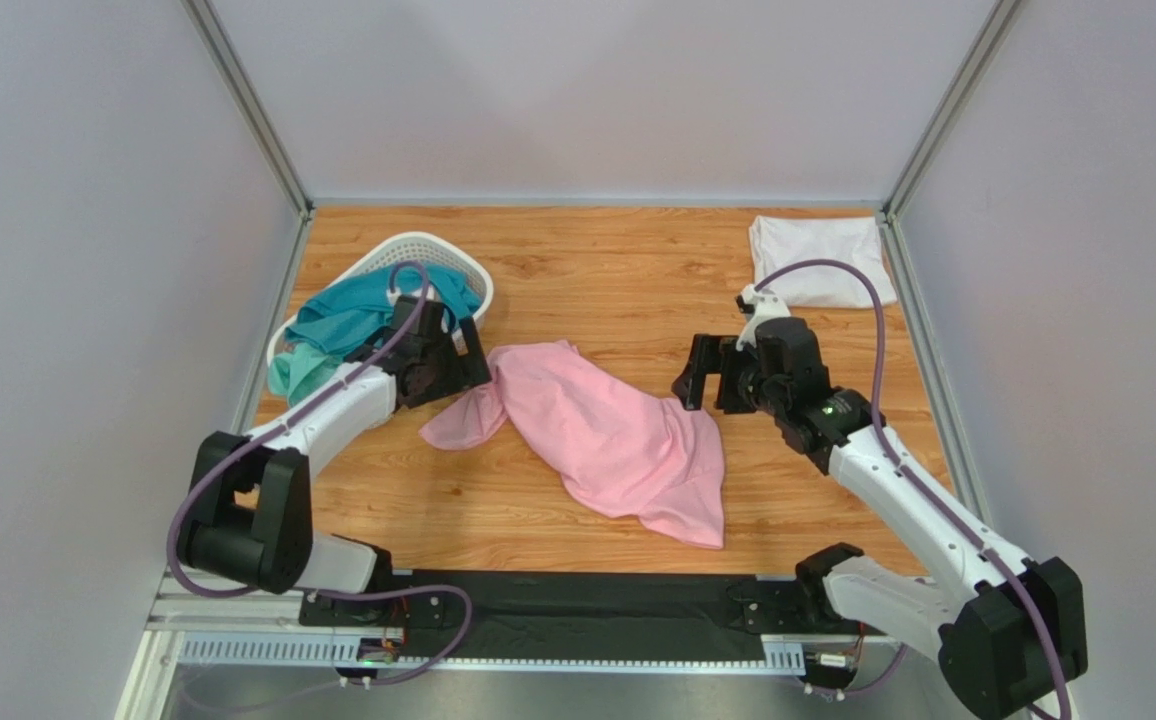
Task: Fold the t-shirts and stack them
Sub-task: Move the tshirt to the center of the board, then flatten the tshirt out
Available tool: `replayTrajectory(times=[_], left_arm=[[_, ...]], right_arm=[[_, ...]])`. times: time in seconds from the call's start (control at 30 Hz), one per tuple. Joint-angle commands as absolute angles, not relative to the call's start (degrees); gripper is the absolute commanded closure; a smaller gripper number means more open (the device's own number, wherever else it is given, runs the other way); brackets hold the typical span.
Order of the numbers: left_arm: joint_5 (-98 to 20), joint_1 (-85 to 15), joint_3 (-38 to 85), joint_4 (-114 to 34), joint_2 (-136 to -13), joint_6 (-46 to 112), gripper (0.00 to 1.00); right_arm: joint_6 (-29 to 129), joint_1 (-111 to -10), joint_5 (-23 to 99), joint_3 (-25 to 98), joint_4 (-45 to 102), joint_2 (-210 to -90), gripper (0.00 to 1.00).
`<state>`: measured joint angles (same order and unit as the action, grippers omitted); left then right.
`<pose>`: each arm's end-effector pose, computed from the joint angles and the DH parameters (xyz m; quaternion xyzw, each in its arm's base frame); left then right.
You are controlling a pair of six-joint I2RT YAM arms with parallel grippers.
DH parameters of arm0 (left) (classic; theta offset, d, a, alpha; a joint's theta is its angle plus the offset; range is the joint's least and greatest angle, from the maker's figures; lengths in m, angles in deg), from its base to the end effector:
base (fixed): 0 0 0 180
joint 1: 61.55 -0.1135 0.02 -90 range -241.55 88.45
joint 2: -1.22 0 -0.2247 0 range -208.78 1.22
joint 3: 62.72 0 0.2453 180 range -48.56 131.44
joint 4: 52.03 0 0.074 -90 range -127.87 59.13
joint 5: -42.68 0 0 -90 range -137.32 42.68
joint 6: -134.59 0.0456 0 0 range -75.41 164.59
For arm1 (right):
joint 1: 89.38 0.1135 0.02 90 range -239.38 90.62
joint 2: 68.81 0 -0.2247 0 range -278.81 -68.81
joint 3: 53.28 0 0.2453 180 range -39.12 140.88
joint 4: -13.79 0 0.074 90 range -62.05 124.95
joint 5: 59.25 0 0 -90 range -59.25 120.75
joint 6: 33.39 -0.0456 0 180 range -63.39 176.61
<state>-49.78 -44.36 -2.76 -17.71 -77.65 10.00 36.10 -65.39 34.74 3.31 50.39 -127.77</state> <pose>0.2683 -0.0810 0.1587 -0.1502 0.9368 -0.1194 0.2926 0.2199 0.1013 0.2207 -0.0424 0.9011 0.1921 0.3865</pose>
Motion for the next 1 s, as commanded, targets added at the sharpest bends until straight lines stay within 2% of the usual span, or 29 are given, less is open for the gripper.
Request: replayTrajectory(times=[0.0,0.2,0.43,0.73,0.9,0.97], left_arm=[[-49.4,-48.7,1.0,-22.9,-80.1,9.8,0.01],[-47.8,-52.9,5.3,-27.7,-85.4,11.0,0.0],[-46.3,-58.3,17.9,-28.7,-97.1,11.7,0.0],[-48.2,-61.1,34.0,-22.3,-107.6,15.8,0.0],[-40.7,-60.6,32.5,-21.9,-103.6,15.7,0.0],[-39.3,-59.6,28.4,-21.2,-98.1,15.1,0.0]], right_arm=[[37.2,-65.1,32.9,6.3,48.4,-127.5,0.0],[37.4,-65.2,31.1,6.1,48.4,-128.0,0.0],[37.7,-65.1,30.8,6.9,48.8,-129.1,0.0],[38.2,-65.2,26.8,7.5,50.4,-130.5,0.0],[37.2,-65.1,26.1,7.6,51.5,-130.3,0.0],[36.3,-65.1,27.1,7.5,52.5,-130.1,0.0]])
